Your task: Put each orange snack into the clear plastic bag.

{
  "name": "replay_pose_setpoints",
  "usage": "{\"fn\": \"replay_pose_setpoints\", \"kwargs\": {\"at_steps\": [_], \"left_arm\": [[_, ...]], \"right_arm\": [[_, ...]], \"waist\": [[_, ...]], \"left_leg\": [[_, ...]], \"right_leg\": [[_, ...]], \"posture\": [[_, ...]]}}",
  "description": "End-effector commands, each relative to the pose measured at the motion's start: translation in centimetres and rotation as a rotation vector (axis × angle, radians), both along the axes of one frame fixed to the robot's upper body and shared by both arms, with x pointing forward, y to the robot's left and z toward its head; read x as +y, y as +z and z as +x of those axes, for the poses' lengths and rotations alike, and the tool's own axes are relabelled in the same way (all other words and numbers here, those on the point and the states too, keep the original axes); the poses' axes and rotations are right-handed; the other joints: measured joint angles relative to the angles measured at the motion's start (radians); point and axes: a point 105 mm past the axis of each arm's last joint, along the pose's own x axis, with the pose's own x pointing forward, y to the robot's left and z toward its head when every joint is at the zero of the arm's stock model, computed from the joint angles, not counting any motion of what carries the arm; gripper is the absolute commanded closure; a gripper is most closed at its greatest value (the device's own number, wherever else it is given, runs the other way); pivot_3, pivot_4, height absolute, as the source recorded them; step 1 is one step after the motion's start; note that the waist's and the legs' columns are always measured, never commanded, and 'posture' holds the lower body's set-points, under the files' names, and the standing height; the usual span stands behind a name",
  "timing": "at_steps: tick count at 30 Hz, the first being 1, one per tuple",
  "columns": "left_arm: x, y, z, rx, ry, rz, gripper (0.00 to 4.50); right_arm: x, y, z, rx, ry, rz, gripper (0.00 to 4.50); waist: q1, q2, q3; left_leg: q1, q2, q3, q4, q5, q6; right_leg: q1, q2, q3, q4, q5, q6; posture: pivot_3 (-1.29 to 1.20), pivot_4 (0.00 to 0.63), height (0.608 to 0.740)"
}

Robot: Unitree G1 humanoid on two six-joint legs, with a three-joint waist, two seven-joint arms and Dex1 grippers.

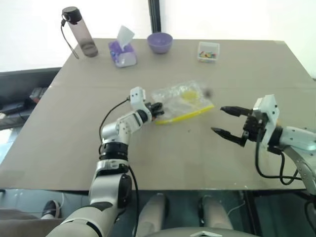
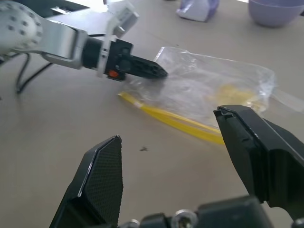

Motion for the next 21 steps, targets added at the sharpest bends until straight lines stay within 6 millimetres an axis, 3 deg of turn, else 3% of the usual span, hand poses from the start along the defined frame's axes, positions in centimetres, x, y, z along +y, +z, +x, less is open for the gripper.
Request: {"fn": "replay_pose_setpoints", "kwargs": {"at_steps": [1,5,12,21], "left_arm": [[-1.6,0.8,-1.7,0.05,-0.085,-0.092,4.38],[-2.1,1.4,-3.1,0.084,-0.115,-0.136,4.38],[-1.9,1.6,-4.2,0.104,-0.112,-0.126,4.38],[-1.9,1.6,-4.5,0.125,-0.102,-0.142,4.38]], "right_arm": [[-0.9,-1.0,2.6,-0.123,-0.107,-0.184,0.9],[-1.5,-2.4,4.4,-0.2,-0.147,-0.333,0.9],[-0.4,-3.2,6.1,-0.231,-0.157,-0.337,0.9],[0.1,-3.5,5.6,-0.235,-0.088,-0.339,0.9]], "waist": [[-0.003,0.0,0.0],[-0.006,-0.001,0.001],[-0.024,-0.001,0.001],[-0.024,-0.001,0.001]], "left_leg": [[0.0,0.0,0.0,0.0,0.0,-0.001],[-0.001,0.0,0.0,0.0,0.003,-0.004],[-0.001,0.0,-0.002,-0.001,0.003,-0.005],[-0.001,0.0,-0.002,-0.001,0.003,-0.005]], "right_leg": [[0.0,0.0,-0.001,0.0,0.0,0.0],[-0.001,-0.001,0.0,0.0,0.0,0.0],[-0.001,0.0,0.001,0.0,0.0,0.0],[-0.001,0.0,0.001,0.0,0.0,0.0]], "posture": [[0.0,0.15,0.74],[0.0,0.15,0.74],[0.0,0.15,0.74],[0.0,0.15,0.74]]}}
